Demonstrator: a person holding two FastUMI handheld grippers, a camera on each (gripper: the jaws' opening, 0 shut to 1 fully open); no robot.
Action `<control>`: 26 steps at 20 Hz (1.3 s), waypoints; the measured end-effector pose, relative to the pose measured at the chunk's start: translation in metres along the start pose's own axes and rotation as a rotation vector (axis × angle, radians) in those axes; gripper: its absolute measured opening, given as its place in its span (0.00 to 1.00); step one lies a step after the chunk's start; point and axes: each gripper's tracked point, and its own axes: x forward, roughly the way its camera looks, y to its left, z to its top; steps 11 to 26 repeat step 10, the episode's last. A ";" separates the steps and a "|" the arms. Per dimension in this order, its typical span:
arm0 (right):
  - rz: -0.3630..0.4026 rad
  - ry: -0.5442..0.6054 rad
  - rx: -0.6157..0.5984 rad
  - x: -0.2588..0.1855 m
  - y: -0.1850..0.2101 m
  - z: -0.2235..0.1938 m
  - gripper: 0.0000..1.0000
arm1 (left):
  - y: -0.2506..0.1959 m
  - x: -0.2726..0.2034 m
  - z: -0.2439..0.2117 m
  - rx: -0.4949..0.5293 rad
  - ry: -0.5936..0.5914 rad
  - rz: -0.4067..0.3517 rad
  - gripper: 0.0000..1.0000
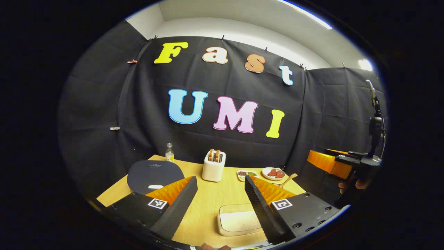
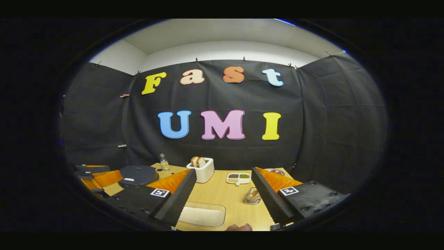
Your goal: Close the left gripper, press the button to open the rice cooker; take a wooden spoon from the chopstick holder with the right hand, scoop a spoonful of rice and pour it into the rice cooker, then put the wooden spoon back into the chopstick holder.
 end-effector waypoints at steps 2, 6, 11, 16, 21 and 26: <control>0.012 0.003 0.005 0.002 -0.006 0.001 0.94 | -0.008 0.000 0.004 0.021 -0.013 0.014 0.94; 0.041 -0.014 0.010 0.004 -0.008 0.004 0.98 | -0.012 -0.004 0.008 0.020 -0.021 0.057 0.94; 0.008 -0.012 0.024 0.006 -0.016 0.005 0.98 | -0.008 -0.008 0.007 0.001 -0.017 0.076 0.94; 0.008 -0.012 0.024 0.006 -0.016 0.005 0.98 | -0.008 -0.008 0.007 0.001 -0.017 0.076 0.94; 0.008 -0.012 0.024 0.006 -0.016 0.005 0.98 | -0.008 -0.008 0.007 0.001 -0.017 0.076 0.94; 0.008 -0.012 0.024 0.006 -0.016 0.005 0.98 | -0.008 -0.008 0.007 0.001 -0.017 0.076 0.94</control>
